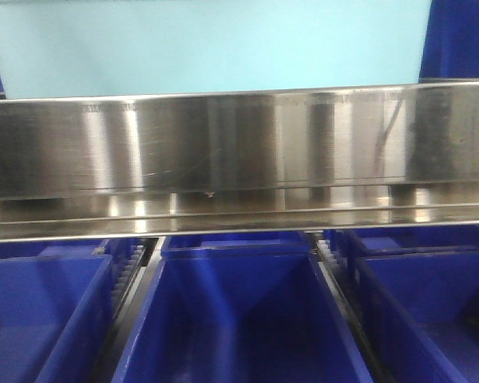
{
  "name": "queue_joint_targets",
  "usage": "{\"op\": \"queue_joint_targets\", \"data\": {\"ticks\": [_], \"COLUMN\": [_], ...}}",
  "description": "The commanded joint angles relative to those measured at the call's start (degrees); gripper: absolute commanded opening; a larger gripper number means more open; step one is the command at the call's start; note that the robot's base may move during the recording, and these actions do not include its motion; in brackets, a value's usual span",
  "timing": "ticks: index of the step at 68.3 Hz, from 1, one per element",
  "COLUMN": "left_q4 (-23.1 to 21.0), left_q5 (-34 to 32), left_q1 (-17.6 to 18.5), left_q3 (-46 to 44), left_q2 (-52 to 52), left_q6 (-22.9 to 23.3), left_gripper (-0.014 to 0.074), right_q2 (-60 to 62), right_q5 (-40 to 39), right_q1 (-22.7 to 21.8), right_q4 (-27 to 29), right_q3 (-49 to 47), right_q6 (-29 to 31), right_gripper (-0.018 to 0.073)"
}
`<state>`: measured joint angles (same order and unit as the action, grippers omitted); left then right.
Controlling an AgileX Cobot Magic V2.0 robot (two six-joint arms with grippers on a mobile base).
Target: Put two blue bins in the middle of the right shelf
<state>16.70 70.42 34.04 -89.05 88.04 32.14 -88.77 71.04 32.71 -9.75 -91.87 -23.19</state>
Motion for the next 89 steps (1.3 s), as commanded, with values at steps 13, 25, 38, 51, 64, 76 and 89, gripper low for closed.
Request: {"op": "queue_joint_targets", "data": {"ticks": [13,25,38,51,64,76,89], "left_q4": [0.2,0.8,6.5,9.0,9.1,9.5,9.6], "left_q5": [-0.5,-0.5,-0.5,-0.5,-0.5,-0.5,-0.5], "left_q1": [-0.1,-0.1,2.0,3.9,3.9,3.9,3.9], "left_q3": [-0.1,-0.1,-0.6,-1.7,-4.7,-8.1,-12.7], "left_q2": [-0.1,-0.2,-1.7,-3.1,-3.1,-3.1,-3.1], "left_q6": [0.0,1.5,4.7,6.0,6.0,6.0,5.6], "left_gripper": [-0.0111,-0.0111,-0.0111,-0.0111,-0.0111,-0.0111,-0.0111], "right_q2": [0.0,0.0,1.4,2.8,2.8,2.8,2.8], "right_q5": [-1.1,-1.1,-1.1,-1.1,-1.1,-1.1,-1.1], "right_q1": [-0.1,-0.1,0.1,0.1,1.7,3.5,3.8], "right_q4": [0.4,0.4,-1.3,-2.5,-4.6,-7.3,-8.3], "right_q3": [0.1,0.0,-0.1,-1.1,-5.7,-8.3,-12.3], "right_q6": [0.2,0.2,-2.0,-2.8,-2.8,-2.8,-2.8], "right_gripper": [-0.0165,-0.0165,-0.0165,-0.0165,-0.0165,-0.0165,-0.0165]}}
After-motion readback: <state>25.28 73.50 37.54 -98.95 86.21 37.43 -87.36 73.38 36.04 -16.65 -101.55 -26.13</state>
